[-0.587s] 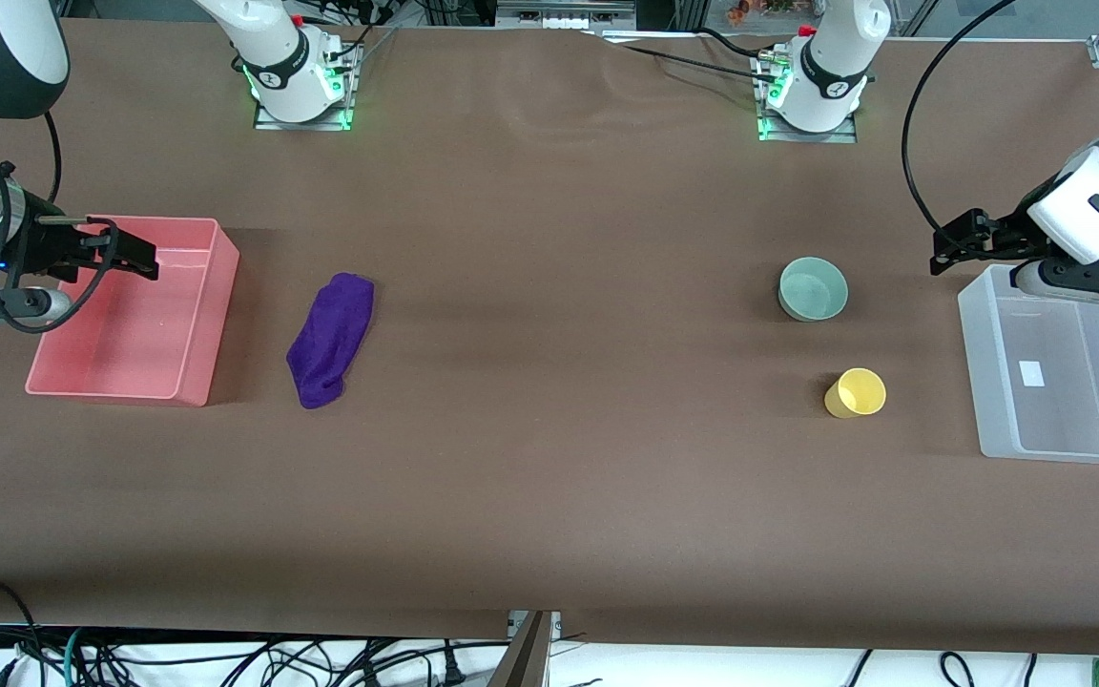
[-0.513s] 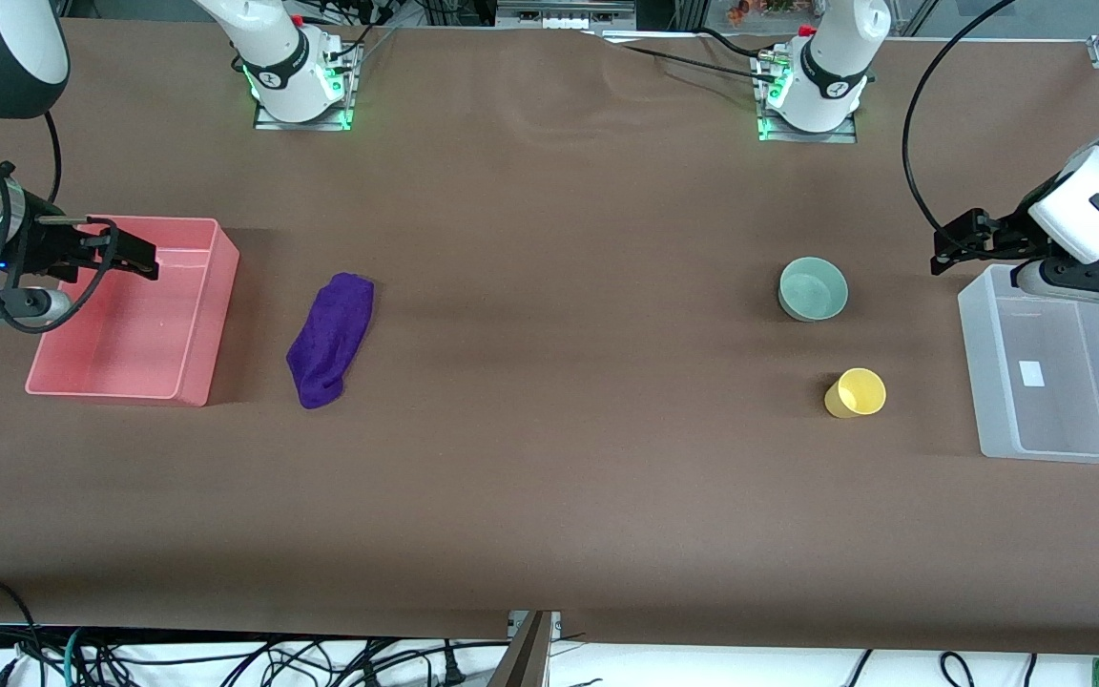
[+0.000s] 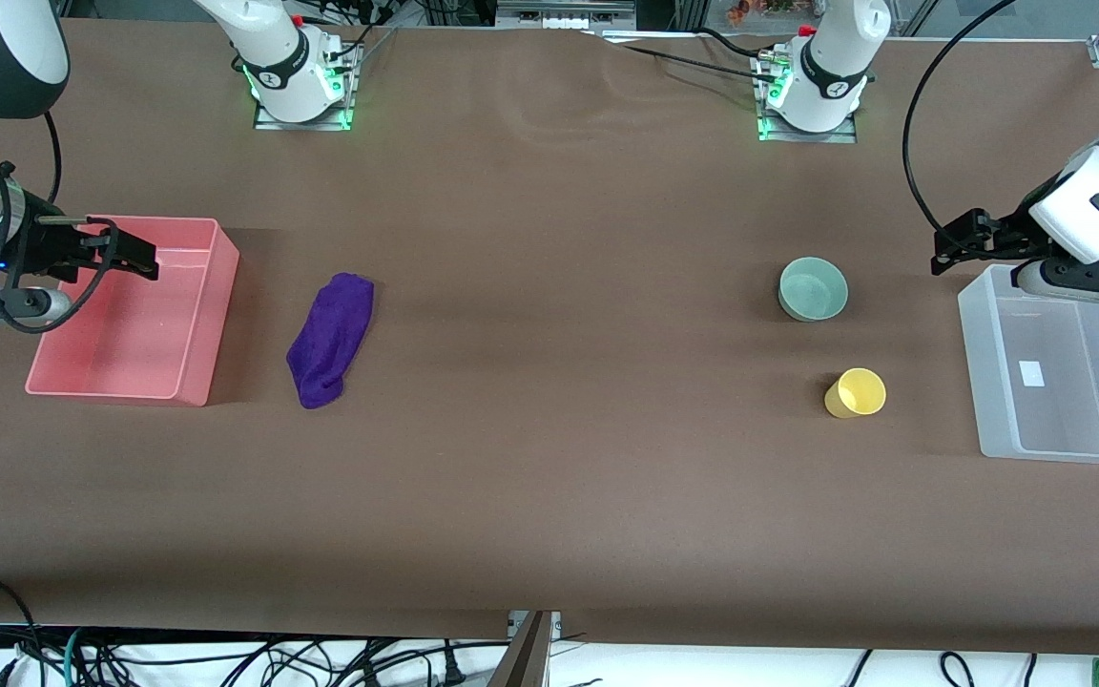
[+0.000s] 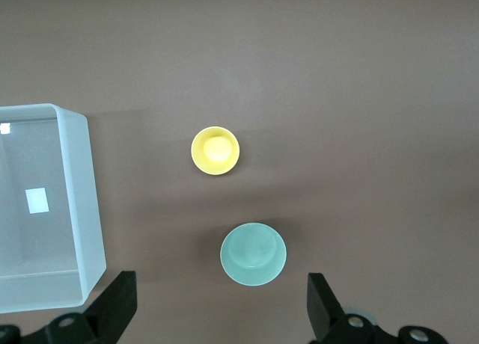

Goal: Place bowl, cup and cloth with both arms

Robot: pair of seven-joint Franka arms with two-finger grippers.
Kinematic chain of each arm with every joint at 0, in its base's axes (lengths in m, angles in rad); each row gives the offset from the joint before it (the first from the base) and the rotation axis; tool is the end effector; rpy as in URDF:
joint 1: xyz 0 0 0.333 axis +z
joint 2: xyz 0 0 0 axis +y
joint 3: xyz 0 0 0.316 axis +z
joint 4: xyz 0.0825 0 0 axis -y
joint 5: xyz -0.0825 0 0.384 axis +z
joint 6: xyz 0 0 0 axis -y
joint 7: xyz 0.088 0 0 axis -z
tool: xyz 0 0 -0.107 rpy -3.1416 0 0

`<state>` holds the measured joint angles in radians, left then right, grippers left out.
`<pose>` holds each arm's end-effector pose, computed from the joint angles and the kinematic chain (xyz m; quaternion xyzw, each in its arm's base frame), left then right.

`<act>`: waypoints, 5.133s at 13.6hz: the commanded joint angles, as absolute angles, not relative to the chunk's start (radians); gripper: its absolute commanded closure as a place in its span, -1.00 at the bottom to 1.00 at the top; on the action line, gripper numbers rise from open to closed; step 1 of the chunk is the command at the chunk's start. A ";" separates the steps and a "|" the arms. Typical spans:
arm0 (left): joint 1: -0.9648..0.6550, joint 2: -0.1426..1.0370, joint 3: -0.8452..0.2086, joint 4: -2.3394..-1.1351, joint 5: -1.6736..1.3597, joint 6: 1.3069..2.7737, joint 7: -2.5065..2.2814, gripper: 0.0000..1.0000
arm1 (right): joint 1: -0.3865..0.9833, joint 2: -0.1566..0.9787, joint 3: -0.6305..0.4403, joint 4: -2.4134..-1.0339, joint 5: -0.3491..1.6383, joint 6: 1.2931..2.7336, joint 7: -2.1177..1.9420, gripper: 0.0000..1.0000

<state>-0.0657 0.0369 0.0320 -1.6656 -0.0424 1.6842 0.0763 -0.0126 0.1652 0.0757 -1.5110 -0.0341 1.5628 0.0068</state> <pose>0.5712 -0.0236 0.5686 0.9984 -0.0524 -0.0087 0.0206 0.5984 0.0307 0.5568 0.9979 0.0288 -0.0560 0.0128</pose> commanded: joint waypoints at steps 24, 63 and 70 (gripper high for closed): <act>-0.063 0.032 0.009 -1.661 -0.021 1.635 0.060 -1.00 | -0.017 0.175 0.078 -1.486 -0.025 1.571 0.014 -1.00; 0.012 0.199 -0.023 -1.989 0.129 1.877 0.233 1.00 | 0.075 0.394 0.155 -2.195 -0.014 2.487 0.213 1.00; 0.371 0.380 -0.023 -1.648 0.132 1.818 0.746 1.00 | 0.029 0.339 0.146 -1.812 -0.017 1.946 0.099 1.00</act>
